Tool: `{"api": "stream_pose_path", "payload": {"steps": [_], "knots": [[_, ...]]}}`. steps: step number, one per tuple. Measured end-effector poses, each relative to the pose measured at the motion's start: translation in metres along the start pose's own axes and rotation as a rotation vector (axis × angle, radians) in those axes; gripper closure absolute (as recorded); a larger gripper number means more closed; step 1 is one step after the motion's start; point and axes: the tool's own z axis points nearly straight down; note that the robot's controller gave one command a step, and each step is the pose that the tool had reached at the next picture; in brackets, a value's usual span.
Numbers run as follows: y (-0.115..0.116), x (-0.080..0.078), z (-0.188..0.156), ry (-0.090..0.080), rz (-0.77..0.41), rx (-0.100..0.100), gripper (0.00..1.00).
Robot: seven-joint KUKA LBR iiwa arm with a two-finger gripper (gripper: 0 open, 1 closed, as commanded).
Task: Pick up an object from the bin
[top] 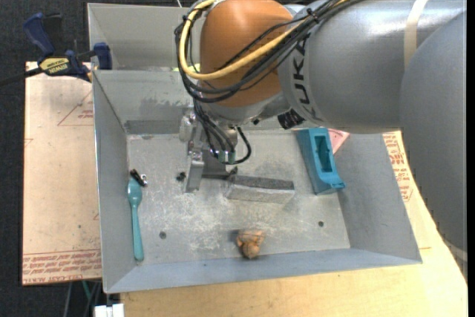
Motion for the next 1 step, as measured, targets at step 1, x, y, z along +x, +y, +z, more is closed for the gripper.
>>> {"api": "stream_pose_path", "payload": {"steps": [1], "knots": [[-0.0189, -0.0059, 0.056, -0.001, 0.002, 0.001, 0.0]]}}
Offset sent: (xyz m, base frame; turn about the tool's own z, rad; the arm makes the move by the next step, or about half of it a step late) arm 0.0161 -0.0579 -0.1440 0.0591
